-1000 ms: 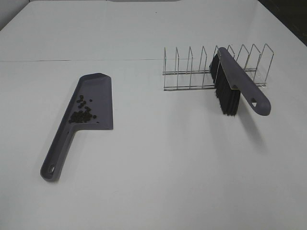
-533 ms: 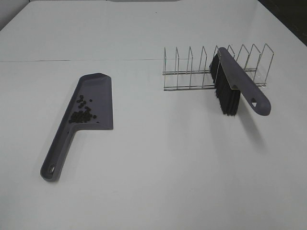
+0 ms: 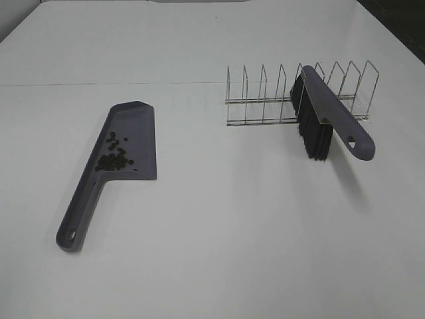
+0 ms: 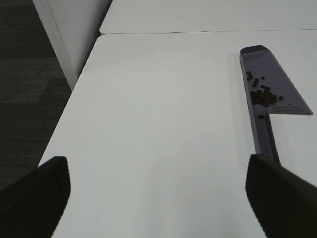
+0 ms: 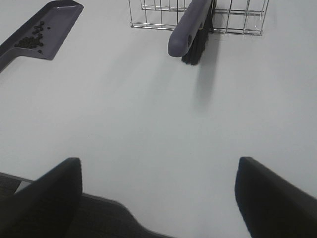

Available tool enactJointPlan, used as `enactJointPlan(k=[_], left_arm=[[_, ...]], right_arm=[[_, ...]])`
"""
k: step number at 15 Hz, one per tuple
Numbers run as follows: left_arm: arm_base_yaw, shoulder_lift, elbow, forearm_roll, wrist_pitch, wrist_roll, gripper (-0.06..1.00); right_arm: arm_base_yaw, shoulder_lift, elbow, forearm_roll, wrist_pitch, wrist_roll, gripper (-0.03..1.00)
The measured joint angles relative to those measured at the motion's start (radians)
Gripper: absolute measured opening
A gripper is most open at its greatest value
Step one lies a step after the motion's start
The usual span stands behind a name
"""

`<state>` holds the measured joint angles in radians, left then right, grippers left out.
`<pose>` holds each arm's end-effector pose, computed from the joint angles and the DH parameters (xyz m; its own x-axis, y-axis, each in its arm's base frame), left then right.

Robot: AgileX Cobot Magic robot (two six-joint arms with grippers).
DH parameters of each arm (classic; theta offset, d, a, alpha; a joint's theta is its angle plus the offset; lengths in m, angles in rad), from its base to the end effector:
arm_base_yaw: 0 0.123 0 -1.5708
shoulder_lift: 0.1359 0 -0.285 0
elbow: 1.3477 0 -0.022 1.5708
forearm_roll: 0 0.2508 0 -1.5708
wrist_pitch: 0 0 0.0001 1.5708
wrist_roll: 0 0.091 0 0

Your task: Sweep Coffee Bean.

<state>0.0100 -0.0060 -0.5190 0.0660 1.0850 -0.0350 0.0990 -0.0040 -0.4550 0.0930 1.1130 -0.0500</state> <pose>-0.0092 0.0052 0.2807 -0.4543 -0.0087 -0.8908 -0.0638 0.9977 0.0228 -0.0038 0.0072 0.2609 -0.5314 -0.0616 -0.8449 -0.1732 0.9842 0.0372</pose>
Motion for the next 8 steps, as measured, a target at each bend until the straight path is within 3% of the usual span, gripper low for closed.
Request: enactJointPlan(k=[8], left_arm=[[0.0,0.0,0.0,0.0,0.0,0.0,0.88]], right_arm=[[0.0,0.0,0.0,0.002,0.0,0.0,0.79]])
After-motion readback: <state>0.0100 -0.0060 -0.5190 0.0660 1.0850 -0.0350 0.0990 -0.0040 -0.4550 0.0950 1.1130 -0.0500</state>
